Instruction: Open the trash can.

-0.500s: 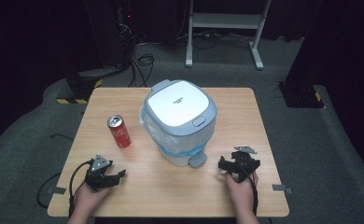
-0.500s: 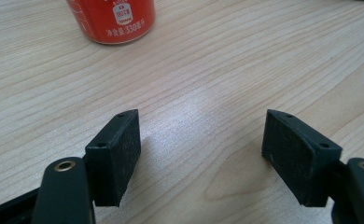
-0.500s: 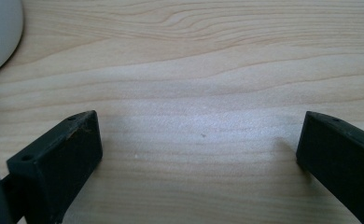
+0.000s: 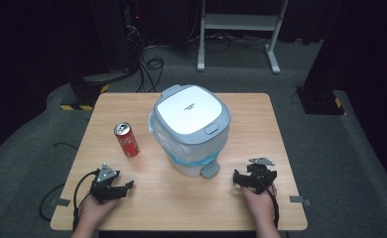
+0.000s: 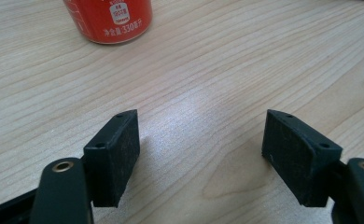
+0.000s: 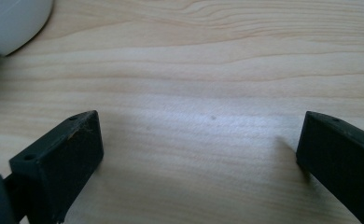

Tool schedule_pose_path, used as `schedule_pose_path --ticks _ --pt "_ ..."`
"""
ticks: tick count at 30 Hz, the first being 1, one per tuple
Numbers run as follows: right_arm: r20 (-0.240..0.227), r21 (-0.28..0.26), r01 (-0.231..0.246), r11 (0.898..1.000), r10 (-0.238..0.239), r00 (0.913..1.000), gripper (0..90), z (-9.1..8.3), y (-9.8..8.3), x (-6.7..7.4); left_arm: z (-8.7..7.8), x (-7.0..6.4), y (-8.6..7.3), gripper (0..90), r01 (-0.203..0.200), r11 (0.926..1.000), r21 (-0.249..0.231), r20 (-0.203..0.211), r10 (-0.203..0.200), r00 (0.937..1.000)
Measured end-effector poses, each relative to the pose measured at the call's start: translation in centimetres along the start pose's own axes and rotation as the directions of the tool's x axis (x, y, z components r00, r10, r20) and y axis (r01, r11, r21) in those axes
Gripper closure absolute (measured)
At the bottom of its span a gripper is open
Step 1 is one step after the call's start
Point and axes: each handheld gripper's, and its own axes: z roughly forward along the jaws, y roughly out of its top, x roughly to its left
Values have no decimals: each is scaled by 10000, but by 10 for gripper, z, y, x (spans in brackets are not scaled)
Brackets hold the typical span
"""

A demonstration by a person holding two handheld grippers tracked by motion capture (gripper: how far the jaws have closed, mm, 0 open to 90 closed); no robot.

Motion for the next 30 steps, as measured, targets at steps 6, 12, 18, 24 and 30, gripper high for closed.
schedule_pose_path --ticks 6,12,18,24,30 --pt "-300 10 301 9995 -301 9991 142 -5 -1 3 0 0 0 276 -9 10000 1 -1 9 10000" --pt "-853 -518 944 9942 -986 9915 542 -14 -6 10 0 0 0 289 -30 10000 -5 35 30 10000" --pt "-1372 -909 965 9912 -1085 9846 780 -16 -4 16 -1 -1 0 330 -41 10000 -78 30 41 10000" --pt "-1977 -1231 943 9879 -1176 9732 899 -19 8 28 -1 1 0 414 26 9999 -127 26 -26 10000" --pt "-1993 -1661 1382 9764 -1705 9650 899 -11 23 36 1 -5 8 602 274 9996 -4 -222 -274 9994"
